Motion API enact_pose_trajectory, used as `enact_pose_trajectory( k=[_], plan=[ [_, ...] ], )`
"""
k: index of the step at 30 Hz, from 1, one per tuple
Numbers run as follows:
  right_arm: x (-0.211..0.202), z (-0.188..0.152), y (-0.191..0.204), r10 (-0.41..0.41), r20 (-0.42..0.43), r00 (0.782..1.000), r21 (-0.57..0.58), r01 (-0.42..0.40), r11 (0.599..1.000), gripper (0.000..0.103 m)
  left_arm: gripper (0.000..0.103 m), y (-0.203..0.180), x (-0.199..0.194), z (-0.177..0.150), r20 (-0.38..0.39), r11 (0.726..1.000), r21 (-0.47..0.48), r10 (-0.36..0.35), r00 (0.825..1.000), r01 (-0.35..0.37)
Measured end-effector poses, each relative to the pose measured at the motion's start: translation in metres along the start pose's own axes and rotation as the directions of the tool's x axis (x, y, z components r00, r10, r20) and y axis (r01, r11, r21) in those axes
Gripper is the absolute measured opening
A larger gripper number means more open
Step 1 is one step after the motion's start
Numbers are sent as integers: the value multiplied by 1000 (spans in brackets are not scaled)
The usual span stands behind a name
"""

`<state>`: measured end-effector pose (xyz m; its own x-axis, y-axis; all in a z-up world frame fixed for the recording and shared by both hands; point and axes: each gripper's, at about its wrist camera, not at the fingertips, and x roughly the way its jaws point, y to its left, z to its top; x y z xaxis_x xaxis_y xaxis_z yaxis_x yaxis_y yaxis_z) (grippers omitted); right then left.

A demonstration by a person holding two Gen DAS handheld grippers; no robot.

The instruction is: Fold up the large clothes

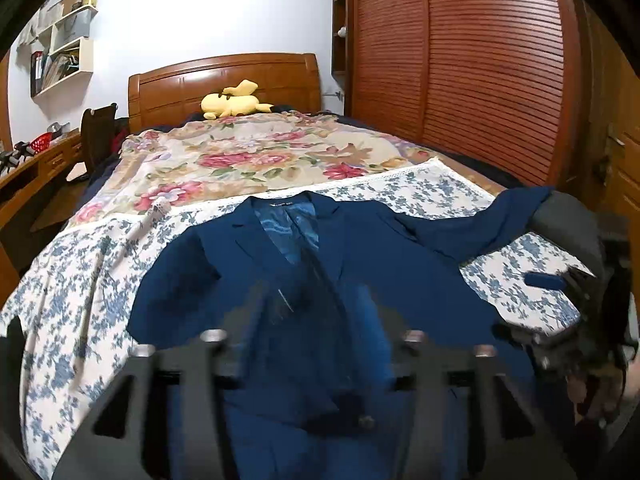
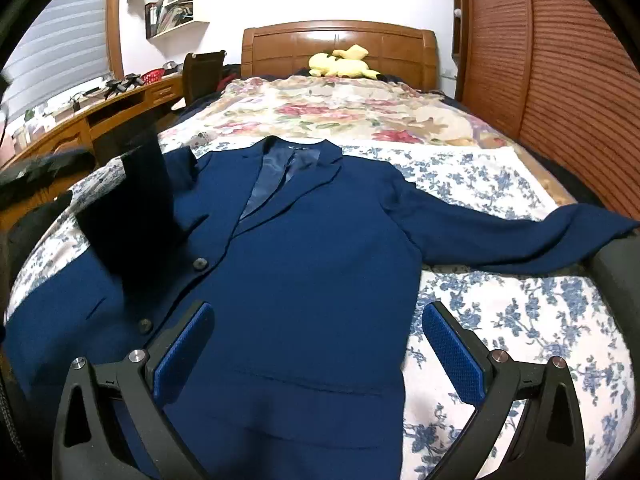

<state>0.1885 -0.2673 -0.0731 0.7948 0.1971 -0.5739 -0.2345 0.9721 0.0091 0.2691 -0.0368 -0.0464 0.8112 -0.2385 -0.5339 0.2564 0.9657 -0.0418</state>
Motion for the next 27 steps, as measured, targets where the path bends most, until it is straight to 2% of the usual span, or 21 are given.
enact_pose_trajectory(
  k=[2, 4, 9, 12, 16, 20, 24, 27],
  plan=[
    [5, 3, 5, 18, -4, 1000, 3, -18, 1000, 103, 73, 3, -6, -10, 9, 1000, -9, 10, 1000, -10],
    [13, 6, 12, 31, -11, 999, -2, -31, 1000, 103, 76, 5, -11, -20, 20, 1000, -14, 28, 999, -28],
    [32, 7, 26, 78, -30, 996, -23, -79, 997, 102, 76, 24, -15, -50, 20, 995, -21, 99, 995, -98],
    [47, 7, 32, 134, -53, 990, -19, -135, 991, 98, 76, 39, -13, -63, 13, 993, -37, 113, 994, -112],
    [73, 7, 41, 194, -102, 976, -21, -197, 980, 86, 76, 57, -9, -78, -12, 992, -50, 117, 993, -117],
    [94, 7, 58, 214, -152, 965, -52, -224, 973, 77, 76, 70, -12, -87, -22, 989, -55, 137, 990, -138],
    [108, 10, 70, 261, -183, 948, -58, -275, 960, 73, 76, 79, -18, -95, -23, 987, -70, 141, 990, -142],
    [124, 7, 75, 267, -228, 936, -55, -286, 957, 70, 76, 82, -21, -98, -24, 986, -72, 148, 989, -149]
  ],
)
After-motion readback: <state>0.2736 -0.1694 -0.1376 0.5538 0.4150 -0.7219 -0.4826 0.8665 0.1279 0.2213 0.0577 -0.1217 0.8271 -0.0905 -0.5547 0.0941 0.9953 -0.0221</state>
